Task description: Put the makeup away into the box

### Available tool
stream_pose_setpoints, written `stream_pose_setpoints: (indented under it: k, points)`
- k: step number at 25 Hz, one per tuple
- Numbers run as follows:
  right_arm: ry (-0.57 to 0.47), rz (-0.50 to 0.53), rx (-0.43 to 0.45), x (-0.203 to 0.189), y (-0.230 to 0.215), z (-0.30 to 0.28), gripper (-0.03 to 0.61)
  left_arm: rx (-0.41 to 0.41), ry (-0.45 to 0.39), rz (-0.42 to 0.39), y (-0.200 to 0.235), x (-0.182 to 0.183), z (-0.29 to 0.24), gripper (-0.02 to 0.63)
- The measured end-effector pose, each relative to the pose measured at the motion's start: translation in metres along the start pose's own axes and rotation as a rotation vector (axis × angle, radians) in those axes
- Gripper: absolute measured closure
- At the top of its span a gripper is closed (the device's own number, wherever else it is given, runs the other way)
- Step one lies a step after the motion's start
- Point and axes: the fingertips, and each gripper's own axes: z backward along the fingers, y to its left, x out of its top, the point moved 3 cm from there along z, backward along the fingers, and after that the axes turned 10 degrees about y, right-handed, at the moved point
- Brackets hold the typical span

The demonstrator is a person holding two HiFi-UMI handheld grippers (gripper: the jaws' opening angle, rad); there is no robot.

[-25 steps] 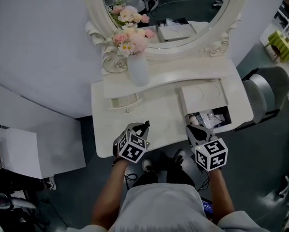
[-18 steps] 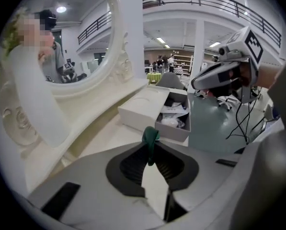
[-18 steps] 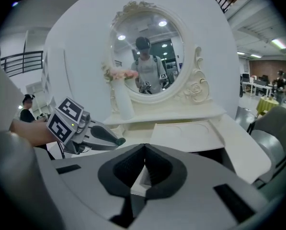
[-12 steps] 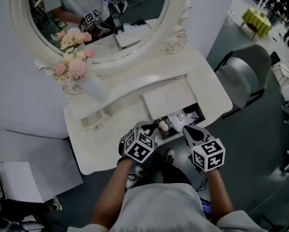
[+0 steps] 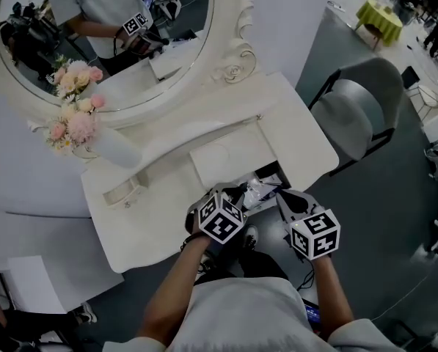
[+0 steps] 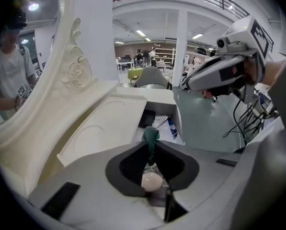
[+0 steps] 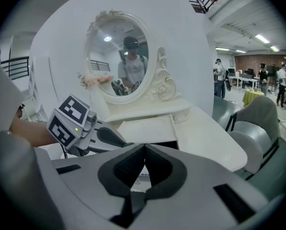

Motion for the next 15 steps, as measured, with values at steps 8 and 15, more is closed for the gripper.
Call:
stream_pose_setpoints:
  k: [8, 15]
  points:
    - [0.005, -0.007, 0.018, -0.001, -0.027, 0.002, 0.584, 0.085, 0.086, -0.004, 0.002, 0.015, -0.041, 0.529]
    - [0.011, -0.034, 0.014, -0.008, -0.045, 0.002, 0.583, 0.095, 0.114, -0.019, -0.005, 0.024, -0.061, 0.478]
